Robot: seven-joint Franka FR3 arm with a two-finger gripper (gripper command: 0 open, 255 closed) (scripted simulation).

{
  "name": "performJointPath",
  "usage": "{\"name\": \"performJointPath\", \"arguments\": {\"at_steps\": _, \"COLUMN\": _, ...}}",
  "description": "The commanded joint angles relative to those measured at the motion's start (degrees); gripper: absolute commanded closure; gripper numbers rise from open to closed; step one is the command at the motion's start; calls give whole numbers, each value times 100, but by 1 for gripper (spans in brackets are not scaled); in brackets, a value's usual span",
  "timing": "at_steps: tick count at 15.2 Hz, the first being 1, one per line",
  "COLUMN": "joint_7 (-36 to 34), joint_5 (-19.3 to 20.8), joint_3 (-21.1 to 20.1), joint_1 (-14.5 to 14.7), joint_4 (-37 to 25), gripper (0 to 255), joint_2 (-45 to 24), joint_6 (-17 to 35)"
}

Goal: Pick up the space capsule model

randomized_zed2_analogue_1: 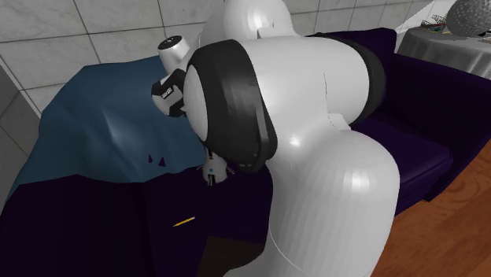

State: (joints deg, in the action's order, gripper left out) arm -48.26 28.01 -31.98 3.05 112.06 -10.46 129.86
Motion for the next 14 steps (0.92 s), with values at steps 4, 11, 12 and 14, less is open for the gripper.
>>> {"name": "performJointPath", "arguments": {"at_steps": 4, "joint_7": -173, "joint_5": 183, "joint_3": 42, "joint_1": 38, "joint_4": 100, "gripper": 0, "joint_2": -147, "joint_6": 192}}
{"name": "performJointPath", "arguments": {"at_steps": 11, "joint_7": -180, "joint_5": 177, "joint_3": 37, "joint_1": 40, "joint_4": 115, "gripper": 255, "joint_2": -132, "joint_6": 193}}
{"name": "performJointPath", "arguments": {"at_steps": 12, "joint_7": -179, "joint_5": 177, "joint_3": 37, "joint_1": 40, "joint_4": 113, "gripper": 255, "joint_2": -133, "joint_6": 192}}
{"name": "performJointPath", "arguments": {"at_steps": 14, "joint_7": -174, "joint_5": 183, "joint_3": 42, "joint_1": 38, "joint_4": 99, "gripper": 255, "joint_2": -147, "joint_6": 192}}
